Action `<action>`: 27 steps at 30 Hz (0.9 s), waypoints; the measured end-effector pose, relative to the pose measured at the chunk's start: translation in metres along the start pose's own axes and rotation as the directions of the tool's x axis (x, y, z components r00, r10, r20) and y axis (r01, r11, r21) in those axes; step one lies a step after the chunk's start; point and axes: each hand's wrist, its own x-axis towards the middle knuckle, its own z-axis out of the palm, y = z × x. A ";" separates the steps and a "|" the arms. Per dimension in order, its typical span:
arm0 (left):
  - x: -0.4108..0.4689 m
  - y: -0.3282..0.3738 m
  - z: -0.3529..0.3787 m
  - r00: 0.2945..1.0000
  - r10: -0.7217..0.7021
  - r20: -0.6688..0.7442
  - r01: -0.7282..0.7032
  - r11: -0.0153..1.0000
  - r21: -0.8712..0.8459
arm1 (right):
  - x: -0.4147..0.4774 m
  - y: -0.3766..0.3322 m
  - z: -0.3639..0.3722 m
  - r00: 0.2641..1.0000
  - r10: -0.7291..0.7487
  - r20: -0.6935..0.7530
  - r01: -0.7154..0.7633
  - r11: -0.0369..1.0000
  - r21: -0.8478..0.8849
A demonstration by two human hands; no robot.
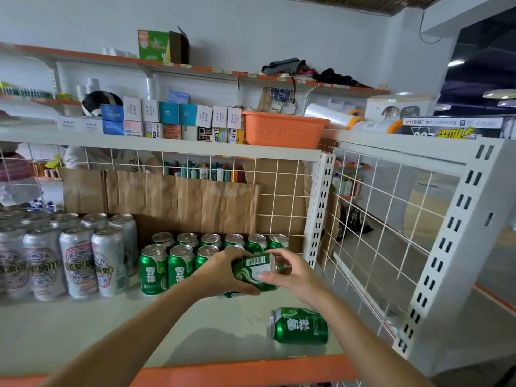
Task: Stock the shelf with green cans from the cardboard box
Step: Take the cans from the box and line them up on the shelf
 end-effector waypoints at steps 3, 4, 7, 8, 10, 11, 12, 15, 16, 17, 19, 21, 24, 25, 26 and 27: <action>-0.002 0.001 -0.005 0.999 0.034 -0.032 -0.034 0.999 0.005 | 0.002 0.002 0.002 0.999 -0.026 -0.047 0.029 0.998 0.057; -0.003 0.000 -0.007 0.998 0.041 -0.046 -0.043 0.998 -0.035 | 0.003 0.003 0.002 0.997 -0.026 -0.074 0.031 0.996 0.078; -0.007 -0.008 -0.010 0.991 0.009 -0.132 -0.048 0.954 -0.296 | 0.002 0.004 0.002 0.989 -0.010 -0.150 0.048 0.967 0.249; -0.008 -0.012 -0.010 0.986 -0.020 -0.164 -0.045 0.924 -0.381 | 0.001 0.004 0.002 0.986 0.004 -0.167 0.049 0.949 0.311; -0.011 -0.016 -0.010 0.980 -0.069 -0.187 -0.036 0.862 -0.506 | 0.002 0.006 0.003 0.979 0.034 -0.202 0.055 0.907 0.417; -0.011 -0.016 -0.010 0.979 -0.088 -0.186 -0.030 0.834 -0.551 | 0.002 0.006 0.004 0.976 0.045 -0.214 0.062 0.882 0.467; -0.012 -0.015 -0.010 0.977 -0.105 -0.185 -0.024 0.809 -0.588 | 0.002 0.006 0.005 0.975 0.060 -0.215 0.060 0.857 0.512; -0.010 -0.013 -0.009 0.975 -0.137 -0.173 -0.015 0.744 -0.668 | 0.001 0.004 0.011 0.979 0.067 -0.195 0.063 0.802 0.594; -0.010 -0.012 -0.009 0.975 -0.139 -0.174 -0.019 0.728 -0.686 | 0.001 0.005 0.013 0.980 0.061 -0.188 0.064 0.803 0.593; -0.009 -0.011 -0.009 0.974 -0.139 -0.177 -0.026 0.714 -0.700 | 0.001 0.005 0.016 0.981 0.055 -0.183 0.065 0.805 0.590; -0.008 -0.012 -0.009 0.973 -0.133 -0.186 -0.043 0.691 -0.721 | 0.001 0.004 0.019 0.984 0.050 -0.174 0.061 0.814 0.578; -0.009 -0.015 -0.008 0.971 -0.132 -0.199 -0.056 0.682 -0.729 | 0.002 0.005 0.020 0.989 0.040 -0.141 0.047 0.822 0.568; -0.009 -0.018 -0.008 0.962 -0.141 -0.233 -0.077 0.681 -0.728 | 0.002 0.003 0.017 0.996 0.028 -0.084 0.018 0.864 0.503; -0.008 -0.018 -0.009 0.960 -0.139 -0.242 -0.084 0.684 -0.724 | 0.002 0.003 0.016 0.997 0.027 -0.069 0.008 0.885 0.465; -0.008 -0.017 -0.010 0.961 -0.127 -0.245 -0.092 0.691 -0.717 | 0.003 0.004 0.014 0.998 0.017 -0.060 0.009 0.914 0.407; -0.008 -0.016 -0.011 0.964 -0.109 -0.241 -0.098 0.700 -0.707 | 0.004 0.006 0.012 0.999 0.004 -0.048 0.012 0.941 0.338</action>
